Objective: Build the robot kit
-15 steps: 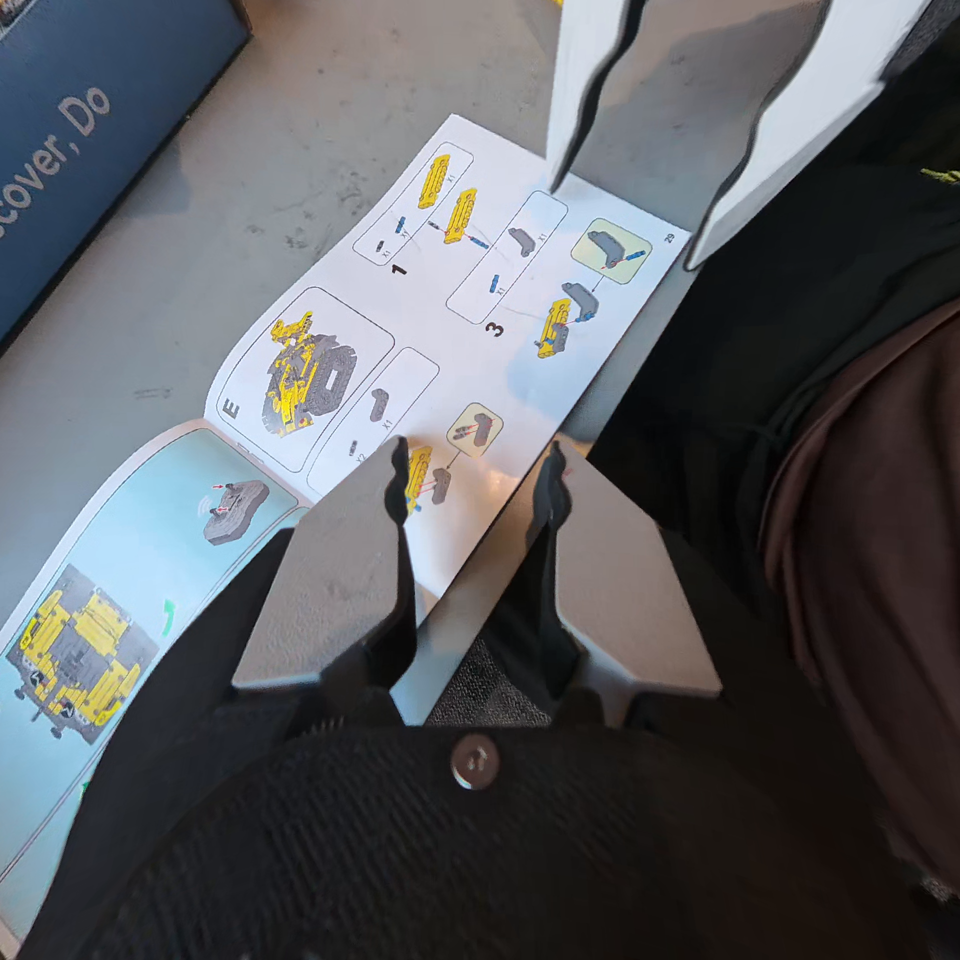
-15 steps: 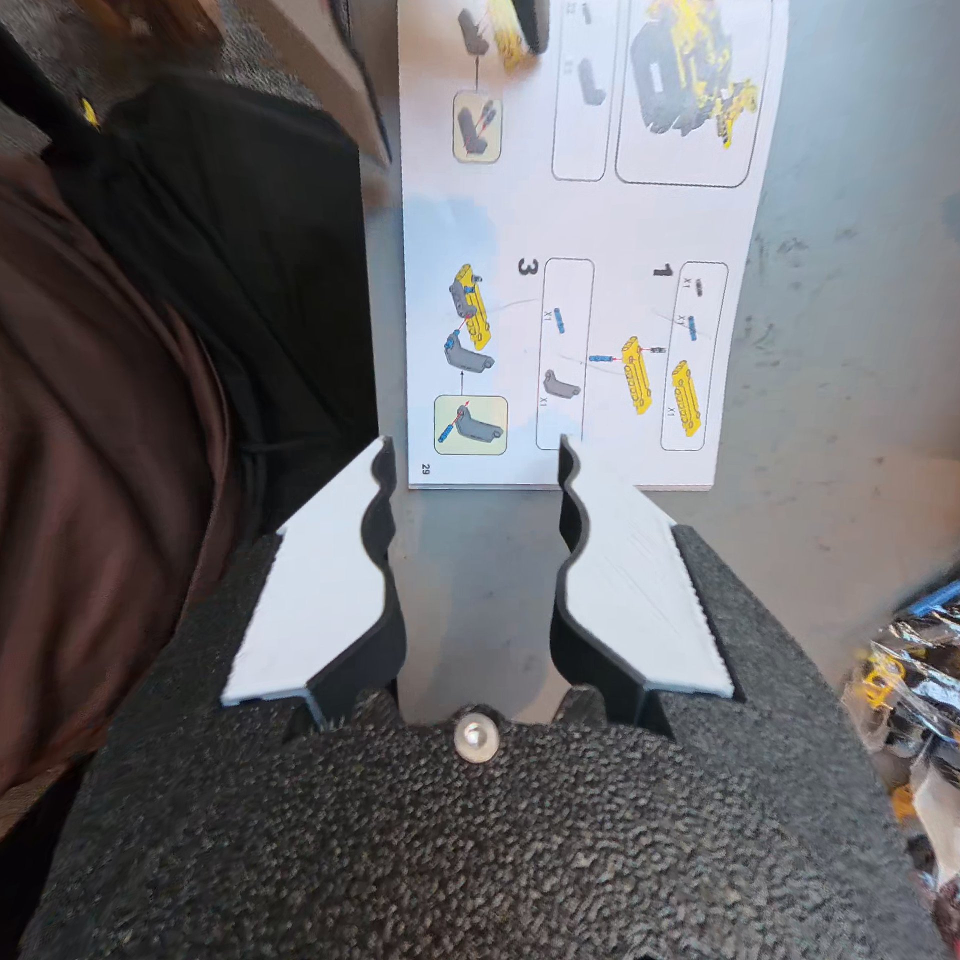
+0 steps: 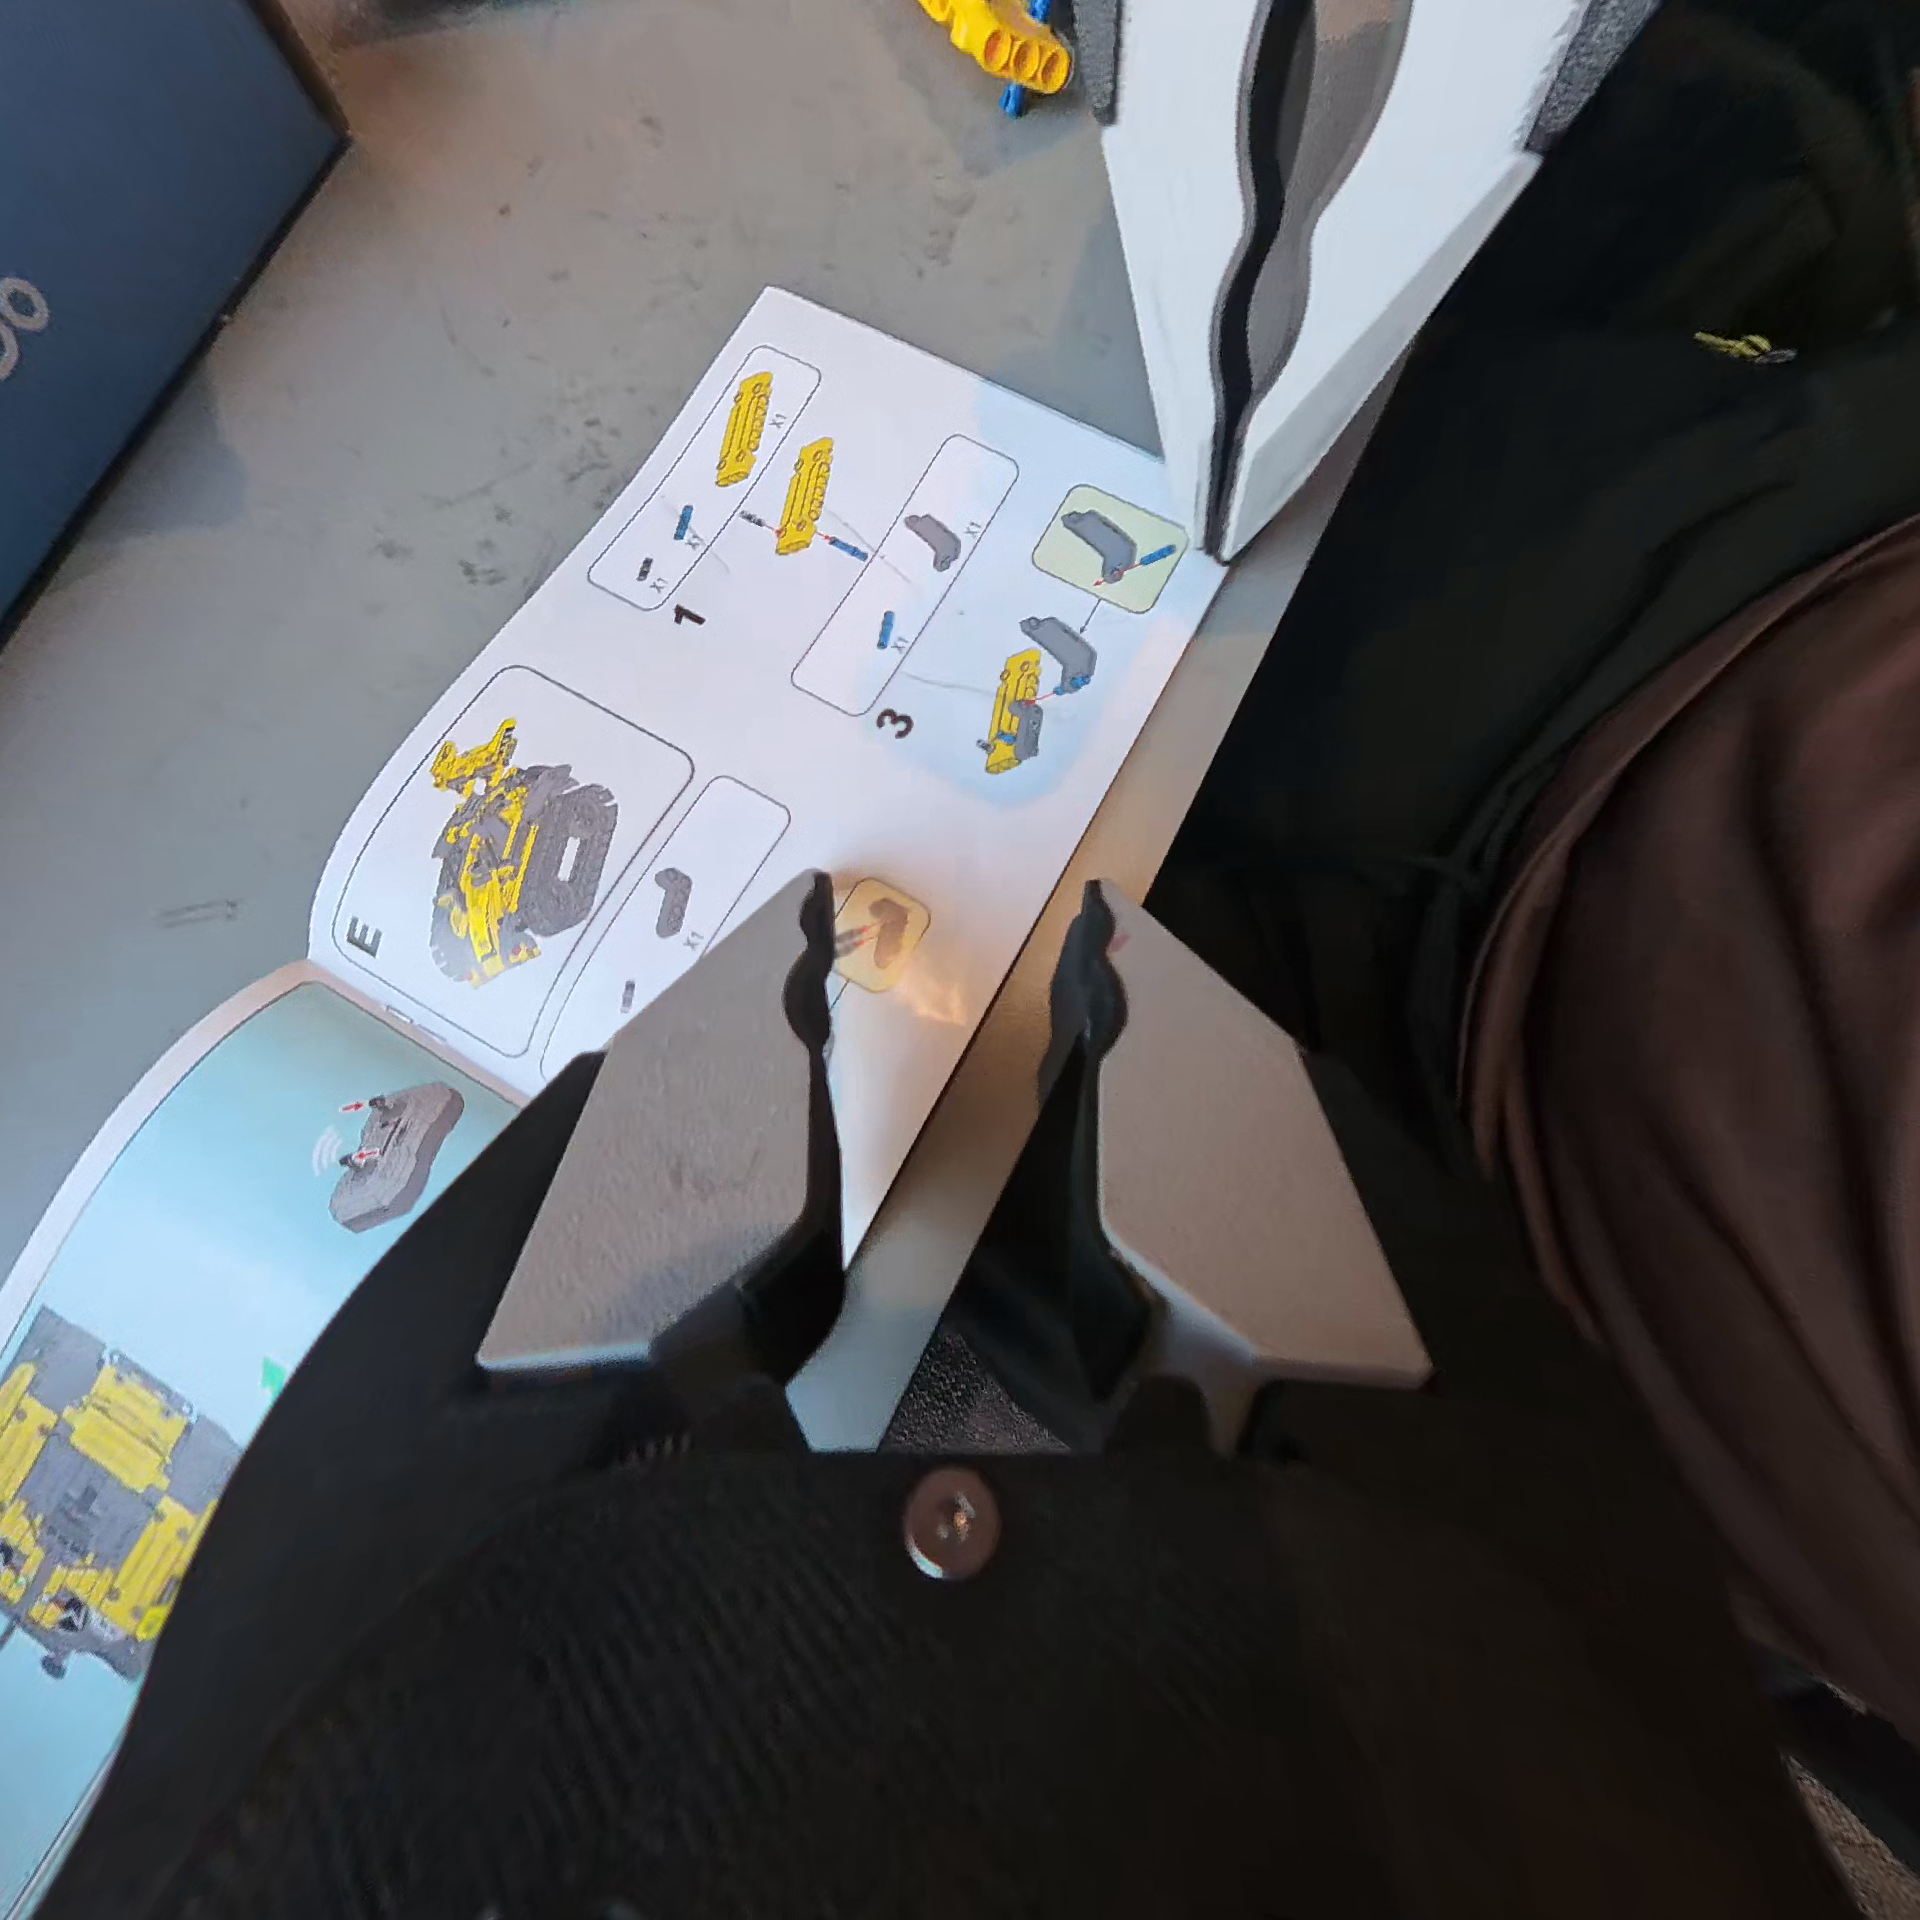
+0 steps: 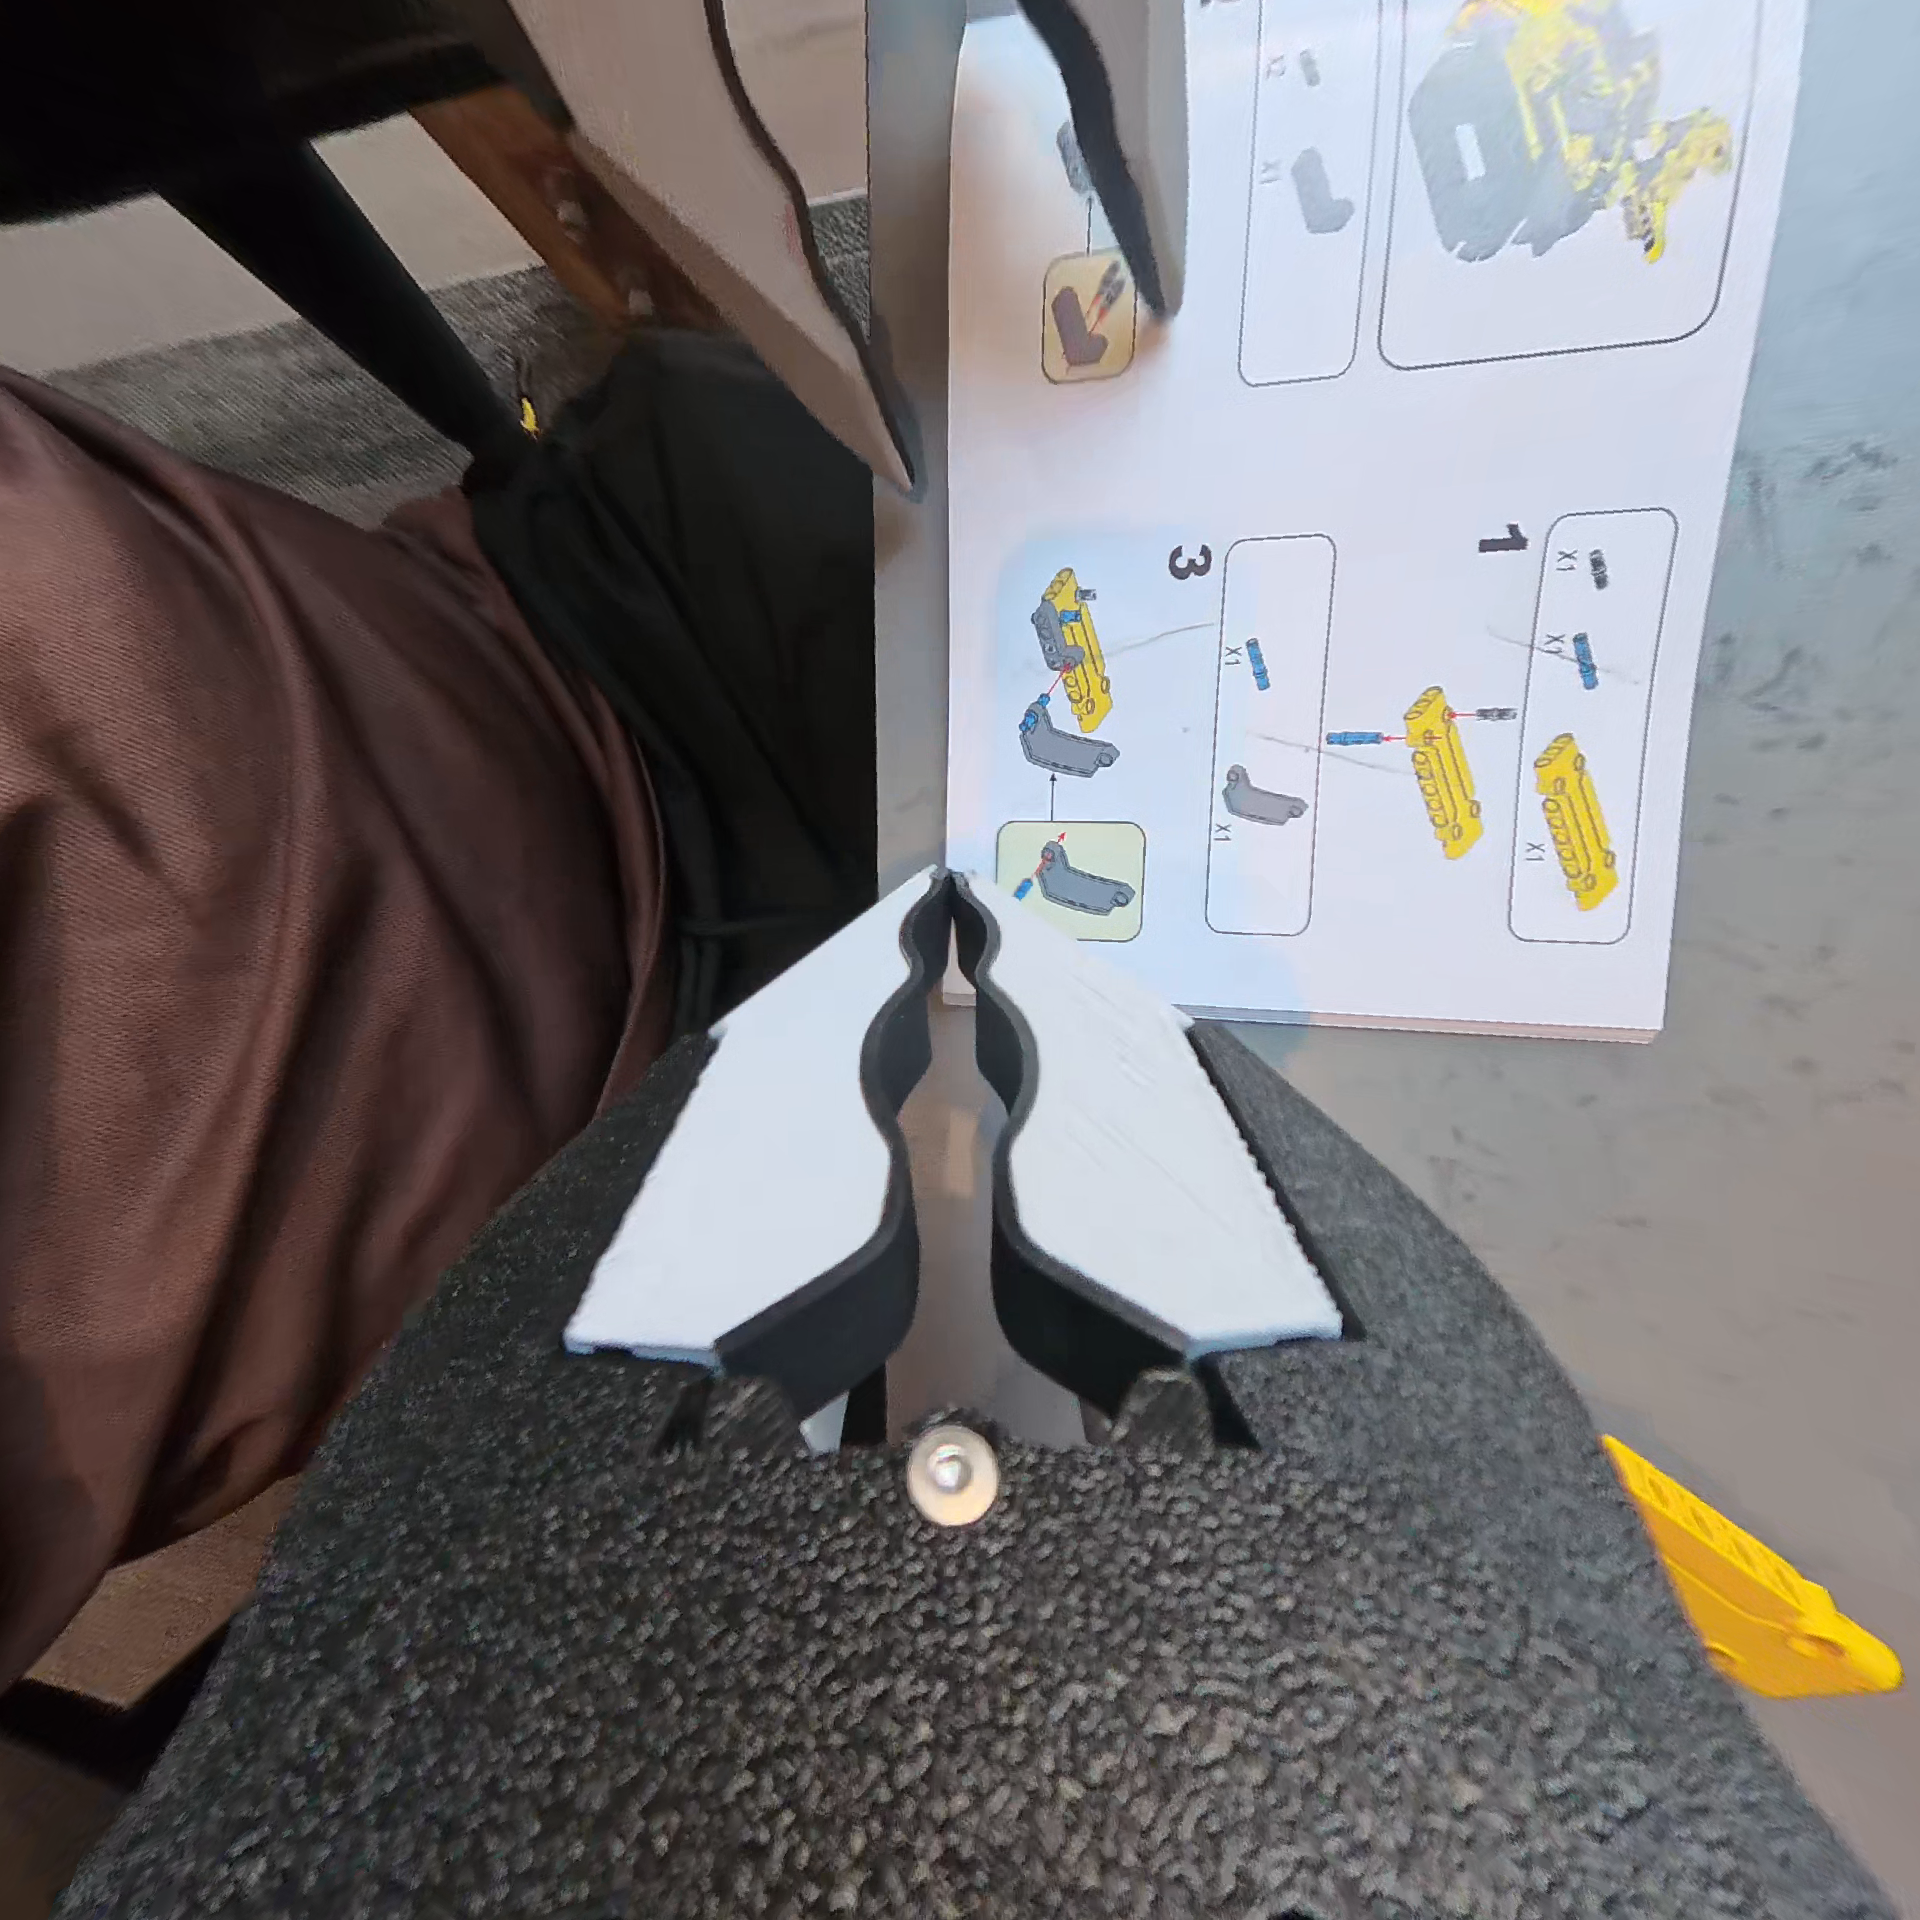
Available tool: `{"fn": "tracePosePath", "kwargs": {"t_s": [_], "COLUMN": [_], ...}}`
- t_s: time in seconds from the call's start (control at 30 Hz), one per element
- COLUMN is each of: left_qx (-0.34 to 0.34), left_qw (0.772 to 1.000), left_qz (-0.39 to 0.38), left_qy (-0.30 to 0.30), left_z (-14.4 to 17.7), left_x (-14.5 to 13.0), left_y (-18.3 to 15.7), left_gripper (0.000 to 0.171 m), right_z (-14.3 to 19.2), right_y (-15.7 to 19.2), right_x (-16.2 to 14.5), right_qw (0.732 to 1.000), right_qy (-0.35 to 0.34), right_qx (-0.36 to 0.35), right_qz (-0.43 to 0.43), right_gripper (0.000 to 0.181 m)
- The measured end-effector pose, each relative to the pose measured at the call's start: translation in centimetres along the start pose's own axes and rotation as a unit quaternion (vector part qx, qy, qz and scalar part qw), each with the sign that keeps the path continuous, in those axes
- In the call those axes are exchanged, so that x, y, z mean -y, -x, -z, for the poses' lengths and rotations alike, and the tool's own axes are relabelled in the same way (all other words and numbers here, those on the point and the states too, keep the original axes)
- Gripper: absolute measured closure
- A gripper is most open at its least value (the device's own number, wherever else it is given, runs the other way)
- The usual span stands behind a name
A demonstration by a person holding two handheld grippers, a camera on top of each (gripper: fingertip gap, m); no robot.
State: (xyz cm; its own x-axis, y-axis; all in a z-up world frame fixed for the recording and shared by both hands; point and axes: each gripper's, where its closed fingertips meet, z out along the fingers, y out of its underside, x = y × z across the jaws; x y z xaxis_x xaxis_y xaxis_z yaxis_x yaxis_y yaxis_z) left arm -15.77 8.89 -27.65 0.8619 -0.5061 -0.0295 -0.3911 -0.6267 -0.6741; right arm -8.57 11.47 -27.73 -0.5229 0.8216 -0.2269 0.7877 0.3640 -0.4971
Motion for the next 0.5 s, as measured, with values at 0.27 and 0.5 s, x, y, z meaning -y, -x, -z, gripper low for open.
{"fn": "tracePosePath", "kwargs": {"t_s": [0.27, 0.5], "left_qx": [0.058, -0.019], "left_qw": [0.997, 0.997], "left_qz": [-0.036, -0.041], "left_qy": [0.025, 0.067], "left_z": [1.3, 1.8], "left_x": [-0.7, -3.3], "left_y": [2.2, 1.5], "left_gripper": [0.120, 0.110], "right_z": [0.7, -0.9], "right_y": [-1.6, 0.3], "right_x": [0.9, 0.1], "right_qw": [0.996, 0.998], "right_qy": [-0.029, -0.039], "right_qx": [-0.080, -0.053], "right_qz": [-0.017, -0.013], "right_gripper": [0.137, 0.105]}}
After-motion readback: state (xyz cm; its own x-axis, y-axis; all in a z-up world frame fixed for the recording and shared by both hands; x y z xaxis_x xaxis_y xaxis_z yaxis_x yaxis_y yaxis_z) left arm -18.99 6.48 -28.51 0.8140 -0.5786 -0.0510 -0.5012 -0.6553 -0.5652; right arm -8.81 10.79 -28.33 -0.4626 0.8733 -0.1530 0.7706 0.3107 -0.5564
